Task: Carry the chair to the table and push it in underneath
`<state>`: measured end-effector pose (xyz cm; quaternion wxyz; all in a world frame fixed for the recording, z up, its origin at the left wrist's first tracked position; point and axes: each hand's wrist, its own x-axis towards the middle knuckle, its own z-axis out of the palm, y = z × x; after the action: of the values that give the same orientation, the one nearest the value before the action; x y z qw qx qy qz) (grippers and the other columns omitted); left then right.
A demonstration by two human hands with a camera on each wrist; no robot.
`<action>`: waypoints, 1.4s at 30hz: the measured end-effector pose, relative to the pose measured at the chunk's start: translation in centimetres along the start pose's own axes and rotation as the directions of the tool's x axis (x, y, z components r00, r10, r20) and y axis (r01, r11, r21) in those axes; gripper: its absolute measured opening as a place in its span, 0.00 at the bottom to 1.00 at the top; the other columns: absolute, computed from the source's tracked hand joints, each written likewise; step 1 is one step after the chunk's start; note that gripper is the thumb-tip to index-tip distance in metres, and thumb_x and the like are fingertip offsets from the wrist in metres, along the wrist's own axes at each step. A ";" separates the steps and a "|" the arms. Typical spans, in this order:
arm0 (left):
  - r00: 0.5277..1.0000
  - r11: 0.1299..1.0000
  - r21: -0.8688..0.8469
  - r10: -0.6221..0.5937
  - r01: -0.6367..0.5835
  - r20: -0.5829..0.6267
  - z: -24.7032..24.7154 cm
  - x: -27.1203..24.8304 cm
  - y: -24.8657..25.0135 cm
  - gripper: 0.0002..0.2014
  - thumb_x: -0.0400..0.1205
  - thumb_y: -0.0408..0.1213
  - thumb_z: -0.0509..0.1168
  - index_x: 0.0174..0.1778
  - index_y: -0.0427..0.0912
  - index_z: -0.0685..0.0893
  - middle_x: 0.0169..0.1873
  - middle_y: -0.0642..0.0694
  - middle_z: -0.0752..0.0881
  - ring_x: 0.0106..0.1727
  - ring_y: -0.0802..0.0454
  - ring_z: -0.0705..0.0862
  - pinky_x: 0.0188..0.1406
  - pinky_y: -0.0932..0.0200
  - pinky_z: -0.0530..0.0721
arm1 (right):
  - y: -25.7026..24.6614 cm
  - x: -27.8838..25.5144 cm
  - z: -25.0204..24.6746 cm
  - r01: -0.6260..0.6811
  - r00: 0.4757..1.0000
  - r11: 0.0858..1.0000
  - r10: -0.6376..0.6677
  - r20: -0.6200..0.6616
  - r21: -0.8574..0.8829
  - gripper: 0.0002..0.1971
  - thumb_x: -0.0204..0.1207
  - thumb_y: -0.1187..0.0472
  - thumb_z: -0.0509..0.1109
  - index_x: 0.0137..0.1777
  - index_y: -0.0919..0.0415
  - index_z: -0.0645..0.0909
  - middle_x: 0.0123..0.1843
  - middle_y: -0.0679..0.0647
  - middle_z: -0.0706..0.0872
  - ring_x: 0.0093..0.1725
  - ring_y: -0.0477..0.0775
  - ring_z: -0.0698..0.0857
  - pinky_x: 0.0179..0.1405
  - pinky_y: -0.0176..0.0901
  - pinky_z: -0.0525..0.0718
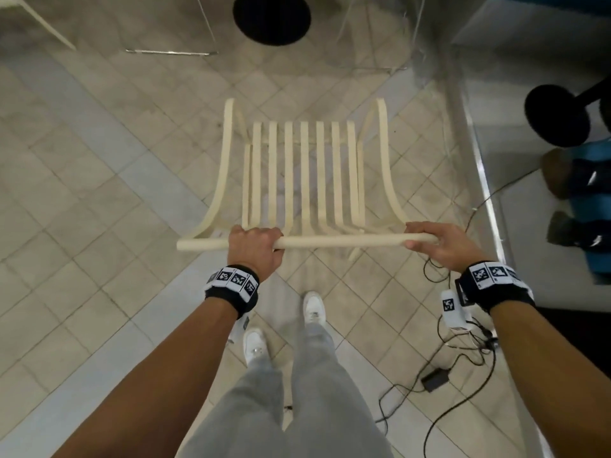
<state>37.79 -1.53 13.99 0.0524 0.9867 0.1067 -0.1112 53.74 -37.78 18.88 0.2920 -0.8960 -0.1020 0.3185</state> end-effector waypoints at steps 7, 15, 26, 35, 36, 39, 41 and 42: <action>0.998 0.999 0.019 -0.037 0.036 0.052 0.1 2.3 1.4 0.09 0.78 0.48 0.70 0.48 0.51 0.91 0.30 0.50 0.89 0.31 0.45 0.84 0.50 0.48 0.77 | 1.9 1.4 1.3 0.037 0.995 0.998 -0.042 -0.088 -0.056 0.16 0.73 0.45 0.79 0.57 0.48 0.89 0.51 0.48 0.93 0.47 0.45 0.88 0.46 0.29 0.78; 0.995 0.998 -0.055 -0.036 0.041 0.088 -0.7 3.7 2.0 0.21 0.76 0.68 0.66 0.43 0.54 0.87 0.29 0.56 0.84 0.31 0.50 0.80 0.57 0.46 0.79 | 2.3 1.9 2.6 0.075 0.984 0.997 -0.072 -0.162 0.014 0.20 0.75 0.46 0.77 0.64 0.53 0.86 0.59 0.49 0.90 0.59 0.50 0.86 0.65 0.46 0.82; 0.982 0.997 0.004 0.078 -0.080 0.172 -0.7 5.5 6.9 0.49 0.66 0.90 0.38 0.39 0.50 0.87 0.27 0.53 0.86 0.28 0.50 0.85 0.39 0.52 0.86 | 12.0 -4.5 9.0 -0.499 0.866 0.861 0.492 0.094 0.094 0.13 0.83 0.47 0.65 0.57 0.54 0.82 0.59 0.58 0.89 0.54 0.57 0.88 0.61 0.58 0.87; 0.978 0.996 0.038 0.076 -0.085 0.195 -1.2 6.6 6.9 0.48 0.66 0.90 0.39 0.37 0.51 0.86 0.28 0.54 0.86 0.26 0.51 0.83 0.33 0.53 0.87 | 17.8 -10.4 9.5 -0.655 0.526 0.686 0.715 0.460 -0.316 0.08 0.81 0.58 0.64 0.41 0.59 0.78 0.40 0.55 0.85 0.32 0.51 0.82 0.36 0.40 0.80; 0.977 0.996 0.035 0.074 -0.083 0.198 -1.4 7.0 6.9 0.48 0.66 0.90 0.39 0.37 0.51 0.86 0.29 0.54 0.86 0.27 0.50 0.84 0.33 0.53 0.87 | 16.5 -10.1 8.9 -0.707 0.515 0.660 0.726 0.456 -0.254 0.07 0.82 0.60 0.64 0.43 0.61 0.79 0.39 0.56 0.85 0.29 0.51 0.80 0.32 0.38 0.77; 0.977 0.996 0.028 0.072 -0.079 0.199 -1.8 8.7 6.5 0.48 0.66 0.90 0.39 0.36 0.51 0.86 0.28 0.54 0.86 0.27 0.50 0.84 0.34 0.53 0.88 | 14.8 -8.1 8.3 -0.762 0.543 0.639 0.716 0.439 -0.101 0.10 0.81 0.58 0.67 0.52 0.65 0.83 0.41 0.58 0.90 0.31 0.55 0.86 0.28 0.36 0.77; 0.979 0.997 0.025 0.073 -0.080 0.191 -2.0 10.2 6.0 0.48 0.66 0.90 0.39 0.35 0.51 0.86 0.27 0.54 0.86 0.27 0.50 0.84 0.34 0.53 0.87 | 13.3 -6.1 7.9 -0.752 0.588 0.659 0.694 0.416 -0.037 0.10 0.80 0.56 0.68 0.54 0.60 0.85 0.45 0.57 0.93 0.36 0.55 0.90 0.30 0.38 0.82; 0.980 0.996 0.021 0.078 -0.083 0.182 -2.2 11.2 5.6 0.48 0.67 0.90 0.39 0.35 0.51 0.86 0.27 0.54 0.86 0.27 0.50 0.84 0.34 0.53 0.87 | 12.2 -5.0 7.5 -0.745 0.606 0.667 0.684 0.406 -0.011 0.10 0.80 0.56 0.68 0.54 0.59 0.85 0.46 0.58 0.94 0.37 0.55 0.90 0.31 0.39 0.82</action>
<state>50.13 -4.51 13.99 0.0522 0.9766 0.0598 -0.1996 45.05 -46.02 9.58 0.1849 -0.7563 0.2372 0.5811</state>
